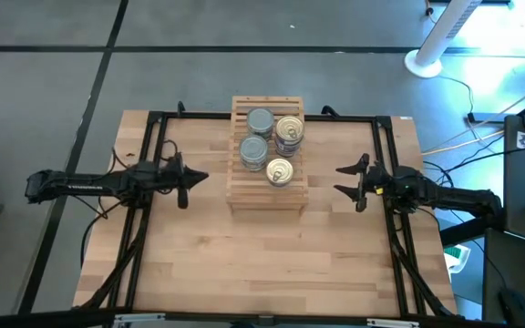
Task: Stack canned seafood by type on shelf
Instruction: Return to Home Position
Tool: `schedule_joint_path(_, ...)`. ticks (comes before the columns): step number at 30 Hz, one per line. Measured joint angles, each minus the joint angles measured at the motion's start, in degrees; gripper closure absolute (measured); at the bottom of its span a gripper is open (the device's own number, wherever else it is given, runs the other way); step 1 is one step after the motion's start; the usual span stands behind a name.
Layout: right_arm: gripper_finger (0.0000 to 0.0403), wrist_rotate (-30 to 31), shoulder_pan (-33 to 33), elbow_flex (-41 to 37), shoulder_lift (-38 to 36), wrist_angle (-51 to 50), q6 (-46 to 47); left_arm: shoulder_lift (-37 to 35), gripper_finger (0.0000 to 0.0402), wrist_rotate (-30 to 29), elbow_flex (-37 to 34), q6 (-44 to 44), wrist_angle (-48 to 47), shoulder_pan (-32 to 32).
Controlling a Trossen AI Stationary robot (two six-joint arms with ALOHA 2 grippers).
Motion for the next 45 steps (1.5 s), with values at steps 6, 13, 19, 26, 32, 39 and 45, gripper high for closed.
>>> schedule_joint_path(6, 0.0133, -0.16, 0.01, 0.00, 0.36, -0.22, 0.15, 0.65, 0.0396, 0.10, 0.03, -11.18, -8.82, 0.00)
schedule_joint_path(13, 0.0133, -0.16, 0.00, 0.00, 0.38, -0.39, 0.17, 1.62, 0.0396, -0.59, 0.04, -6.28, -8.75, 0.00)
schedule_joint_path(19, 0.0133, -0.16, 0.00, 0.00, 0.36, -0.46, 0.17, 1.62, 0.0396, -0.68, 0.04, 4.65, -8.73, 0.00)
schedule_joint_path(26, 0.0133, -0.16, 0.00, -0.02, 0.37, -0.52, 0.18, 1.62, 0.0396, -0.68, 0.02, 11.46, -8.38, 0.00)
schedule_joint_path(32, 0.0133, -0.16, 0.00, -0.02, 0.37, -0.59, 0.19, -0.76, 0.0396, -1.48, 0.02, 8.86, -7.29, 0.54)
schedule_joint_path(39, 0.0133, -0.16, 0.00, -0.02, 0.38, -0.63, 0.21, -9.12, 0.0396, -1.56, 0.02, 12.13, -8.35, 2.26)
schedule_joint_path(45, 0.0133, -0.16, 0.00, -0.04, 0.37, -0.63, 0.20, -14.78, 0.0396, -1.55, 0.02, 15.38, -8.44, 3.45)
